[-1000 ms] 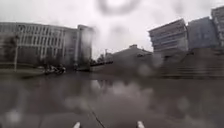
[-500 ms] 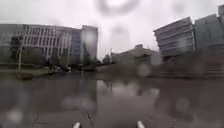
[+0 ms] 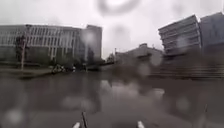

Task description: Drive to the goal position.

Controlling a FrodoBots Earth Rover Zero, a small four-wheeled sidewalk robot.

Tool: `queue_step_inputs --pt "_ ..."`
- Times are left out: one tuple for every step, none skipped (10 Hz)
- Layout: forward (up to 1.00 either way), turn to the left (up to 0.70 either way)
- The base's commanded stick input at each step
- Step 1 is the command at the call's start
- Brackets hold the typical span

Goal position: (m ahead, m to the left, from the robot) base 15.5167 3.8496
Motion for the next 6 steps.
queue_step_inputs --pt "0.7 0.0" --pt "0.7 0.0" --pt "0.7 0.0" --pt "0.7 0.0" --pt "0.7 0.0" --pt "0.7 0.0"
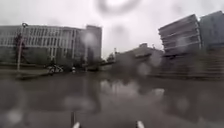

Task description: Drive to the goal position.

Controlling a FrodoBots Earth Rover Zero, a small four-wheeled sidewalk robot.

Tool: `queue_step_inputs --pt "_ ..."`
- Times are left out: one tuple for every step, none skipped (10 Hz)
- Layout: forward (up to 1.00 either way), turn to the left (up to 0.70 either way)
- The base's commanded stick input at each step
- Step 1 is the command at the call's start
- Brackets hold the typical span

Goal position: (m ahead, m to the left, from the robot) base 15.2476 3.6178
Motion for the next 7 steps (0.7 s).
queue_step_inputs --pt "0.7 0.0" --pt "0.7 0.0" --pt "0.7 0.0" --pt "0.7 0.0" --pt "0.7 0.0" --pt "0.7 0.0" --pt "0.7 0.0"
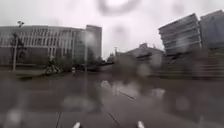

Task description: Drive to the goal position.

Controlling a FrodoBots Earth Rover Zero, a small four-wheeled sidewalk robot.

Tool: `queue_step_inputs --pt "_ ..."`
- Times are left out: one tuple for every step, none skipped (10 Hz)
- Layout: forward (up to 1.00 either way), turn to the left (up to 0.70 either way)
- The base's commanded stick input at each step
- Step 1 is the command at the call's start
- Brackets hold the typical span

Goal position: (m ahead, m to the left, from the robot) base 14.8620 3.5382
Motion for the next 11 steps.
queue_step_inputs --pt "0.7 0.0" --pt "0.7 0.0" --pt "0.7 0.0" --pt "0.7 0.0" --pt "0.7 0.0" --pt "0.7 0.0" --pt "0.7 0.0" --pt "0.7 0.07" --pt "0.7 0.14" --pt "0.7 0.14" --pt "0.7 0.14"
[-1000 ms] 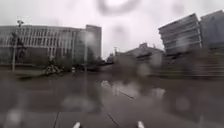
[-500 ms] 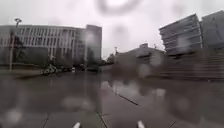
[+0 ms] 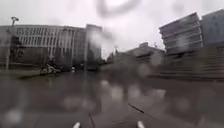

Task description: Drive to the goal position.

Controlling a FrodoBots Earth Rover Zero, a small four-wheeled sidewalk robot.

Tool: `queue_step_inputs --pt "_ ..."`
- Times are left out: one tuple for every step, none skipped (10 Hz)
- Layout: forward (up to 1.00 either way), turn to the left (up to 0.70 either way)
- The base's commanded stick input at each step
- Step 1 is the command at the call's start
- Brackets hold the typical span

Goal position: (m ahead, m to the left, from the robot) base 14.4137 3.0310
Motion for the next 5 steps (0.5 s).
queue_step_inputs --pt "0.7 0.14" --pt "0.7 0.14" --pt "0.7 0.14" --pt "0.7 0.14" --pt "0.7 0.14"
